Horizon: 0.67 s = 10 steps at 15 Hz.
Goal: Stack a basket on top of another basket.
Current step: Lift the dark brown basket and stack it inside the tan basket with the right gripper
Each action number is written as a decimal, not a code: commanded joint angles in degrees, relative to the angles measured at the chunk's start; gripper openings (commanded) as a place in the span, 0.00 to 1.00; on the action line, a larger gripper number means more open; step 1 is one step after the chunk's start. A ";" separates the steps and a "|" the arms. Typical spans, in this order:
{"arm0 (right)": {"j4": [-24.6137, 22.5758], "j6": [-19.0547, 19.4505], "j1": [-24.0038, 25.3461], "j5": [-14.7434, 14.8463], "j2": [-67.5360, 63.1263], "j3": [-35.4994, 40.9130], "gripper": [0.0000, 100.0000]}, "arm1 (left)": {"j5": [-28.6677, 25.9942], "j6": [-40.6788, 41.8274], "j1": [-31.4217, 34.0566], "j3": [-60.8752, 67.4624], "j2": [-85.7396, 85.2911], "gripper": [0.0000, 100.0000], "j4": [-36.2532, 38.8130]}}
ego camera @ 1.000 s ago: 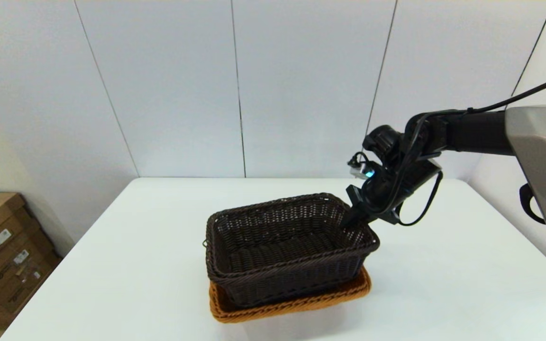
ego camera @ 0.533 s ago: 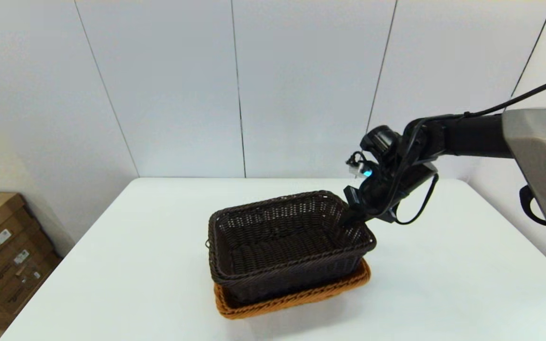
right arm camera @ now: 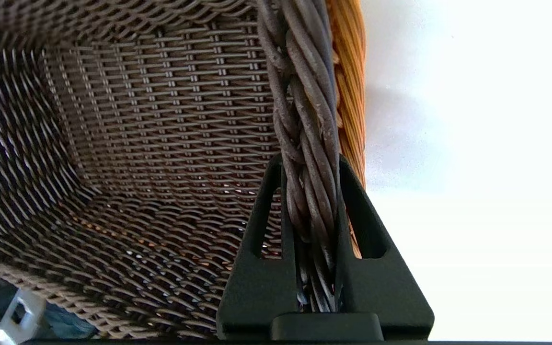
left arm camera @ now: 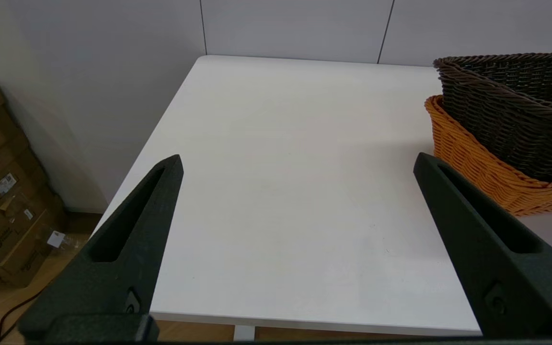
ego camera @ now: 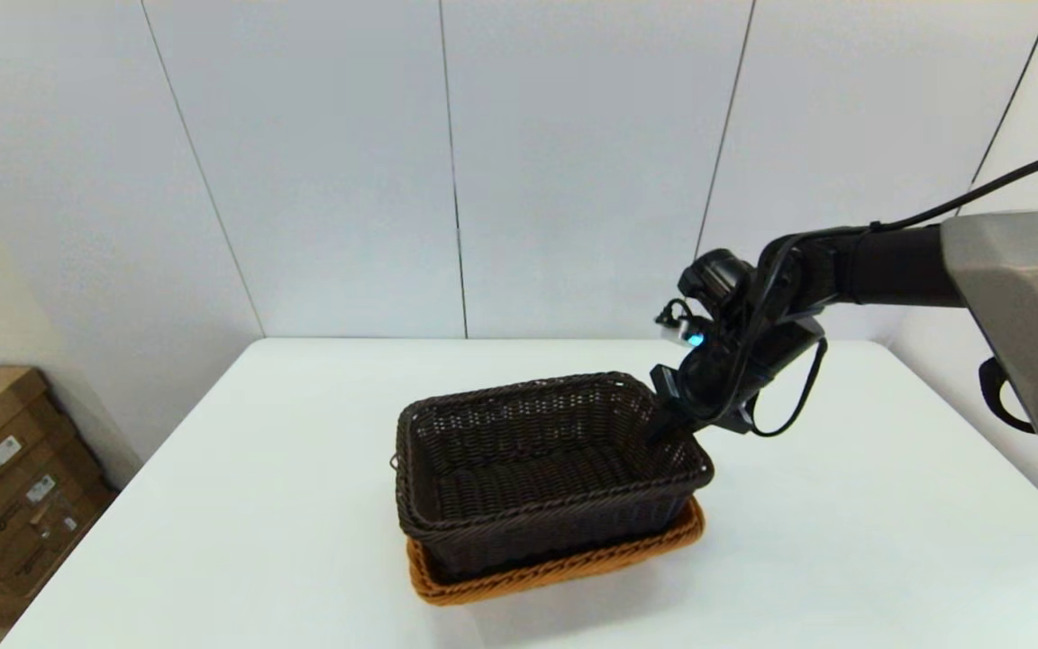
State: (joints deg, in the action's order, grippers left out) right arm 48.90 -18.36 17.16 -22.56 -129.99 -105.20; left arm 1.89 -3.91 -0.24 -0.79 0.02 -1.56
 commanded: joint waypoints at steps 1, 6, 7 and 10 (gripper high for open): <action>-1.00 -3.70 -0.90 2.97 0.17 0.18 0.00 | 0.04 -0.04 -0.02 0.00 -0.11 1.00 -0.02; -1.44 -8.10 -1.78 3.23 0.26 0.18 0.00 | 0.04 -0.04 -0.02 0.00 -0.11 1.00 -0.02; -1.44 -8.10 -1.87 3.23 0.44 0.18 0.00 | 0.04 -0.04 -0.02 0.00 -0.11 1.00 -0.02; -1.44 -8.18 -1.96 3.23 0.79 0.09 0.00 | 0.04 -0.04 -0.02 0.00 -0.11 1.00 -0.02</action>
State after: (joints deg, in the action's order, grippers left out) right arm 47.21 -26.38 15.21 -19.09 -129.51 -105.02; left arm 1.89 -3.91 -0.24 -0.77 0.02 -1.57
